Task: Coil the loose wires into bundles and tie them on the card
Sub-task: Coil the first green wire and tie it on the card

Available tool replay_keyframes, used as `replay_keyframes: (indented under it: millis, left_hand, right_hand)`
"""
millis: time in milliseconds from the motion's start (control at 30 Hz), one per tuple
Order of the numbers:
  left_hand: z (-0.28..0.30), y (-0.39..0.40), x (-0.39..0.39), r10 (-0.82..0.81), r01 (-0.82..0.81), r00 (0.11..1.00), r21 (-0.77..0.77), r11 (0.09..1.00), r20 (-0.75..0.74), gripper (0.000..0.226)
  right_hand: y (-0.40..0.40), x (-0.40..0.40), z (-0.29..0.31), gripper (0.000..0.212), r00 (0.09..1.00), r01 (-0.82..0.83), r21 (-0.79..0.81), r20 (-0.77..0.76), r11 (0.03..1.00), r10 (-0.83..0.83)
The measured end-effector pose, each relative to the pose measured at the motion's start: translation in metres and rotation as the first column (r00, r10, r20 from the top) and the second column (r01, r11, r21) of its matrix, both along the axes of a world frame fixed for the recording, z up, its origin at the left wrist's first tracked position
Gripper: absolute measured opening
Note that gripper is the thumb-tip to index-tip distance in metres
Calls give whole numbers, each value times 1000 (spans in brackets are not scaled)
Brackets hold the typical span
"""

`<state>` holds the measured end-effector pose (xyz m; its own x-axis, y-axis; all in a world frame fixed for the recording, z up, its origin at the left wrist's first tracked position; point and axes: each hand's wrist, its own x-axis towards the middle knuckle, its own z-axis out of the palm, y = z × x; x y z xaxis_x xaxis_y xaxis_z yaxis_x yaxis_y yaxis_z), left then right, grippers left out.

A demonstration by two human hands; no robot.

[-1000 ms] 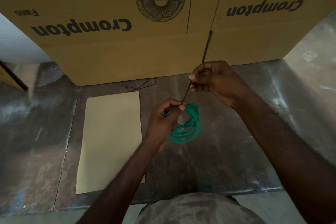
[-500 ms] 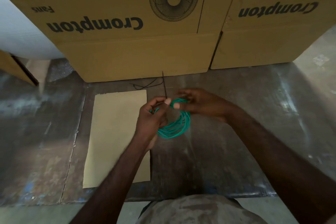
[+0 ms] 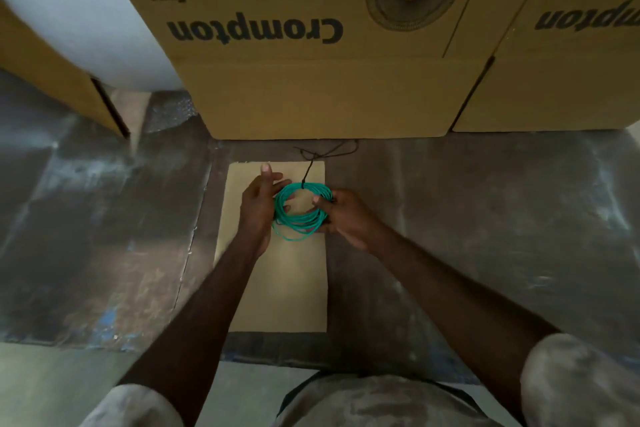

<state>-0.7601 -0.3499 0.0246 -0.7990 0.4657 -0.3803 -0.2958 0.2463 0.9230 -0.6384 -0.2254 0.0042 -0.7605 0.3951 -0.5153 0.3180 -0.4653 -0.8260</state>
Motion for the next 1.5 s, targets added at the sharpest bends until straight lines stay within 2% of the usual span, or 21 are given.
replay_keyframes:
  millis: [100, 167, 233, 300, 367, 400, 467, 533, 633, 767, 900, 933, 1033, 1100, 1167, 1267, 1433, 1500]
  left_hand:
    - [6, -6, -34, 70, -71, 997, 16, 997, 41, 74]
    - [7, -9, -55, 141, -143, 988, 25, 989, 61, 72]
    - [3, -17, -67, 174, -174, 984, -1, 985, 37, 69]
    - [-5, -27, -71, 165, -167, 986, -46, 985, -40, 65]
    - [-11, -37, -67, 137, -149, 982, -87, 985, -132, 63]
    - [-15, -41, -65, 123, -141, 979, -99, 985, -165, 63]
    - [-21, -45, -59, 113, -143, 971, -131, 981, -211, 75]
    - [-28, -48, -56, 91, -134, 967, -169, 977, -239, 83]
    - [-28, -48, -44, -60, 6, 964, -207, 978, -260, 63]
    - [-28, -52, -37, -146, 69, 939, -244, 967, -312, 63]
    - [-29, -59, -27, -235, 166, 906, -214, 963, -353, 59]
    - [-30, -61, -26, -235, 163, 900, -216, 963, -368, 58]
    - [-45, -63, -31, -228, 122, 897, -284, 951, -379, 77]
    - [-52, -61, -33, -206, 96, 907, -298, 950, -366, 77]
    - [-55, -60, -35, -212, 102, 899, -288, 952, -382, 72]
    - [-62, -56, -41, -267, 142, 865, -302, 943, -426, 62]
    - [-64, -48, -42, -278, 101, 839, -370, 924, -467, 40]
    - [-65, -46, -43, -247, 71, 849, -362, 930, -467, 40]
  right_hand:
    - [-13, -42, -11, 31, 993, 117, -137, 13, 984, -116]
    - [-19, -66, -21, 34, 989, 141, -150, 67, 979, -132]
    - [-25, -81, -32, 43, 979, 88, -3, 186, 996, -86]
    - [-27, -88, -38, 56, 946, -40, 242, 321, 969, -41]
    - [-24, -93, -40, 58, 904, -224, 514, 427, 828, -20]
    - [-21, -96, -40, 56, 891, -291, 598, 454, 746, -16]
    - [-14, -100, -39, 50, 880, -344, 661, 475, 666, -17]
    - [-7, -103, -35, 47, 868, -362, 688, 495, 629, -41]
    - [0, -106, -38, 50, 859, -355, 673, 509, 649, -58]
    - [-3, -107, -42, 62, 874, -290, 684, 474, 669, -106]
    - [-19, -100, -33, 70, 894, -238, 797, 403, 555, -195]
    - [-22, -98, -31, 71, 896, -212, 816, 383, 537, -227]
    - [-29, -89, -26, 66, 906, -81, 884, 257, 460, -336]
    - [-30, -79, -27, 58, 915, 13, 903, 162, 429, -370]
    - [-30, -69, -27, 50, 937, 64, 898, 96, 436, -336]
    - [-28, -58, -29, 43, 974, 20, 911, 76, 411, -216]
    - [-22, -52, -23, 54, 978, -78, 904, 151, 421, -142]
    - [-19, -48, -21, 57, 980, -108, 902, 167, 419, -108]
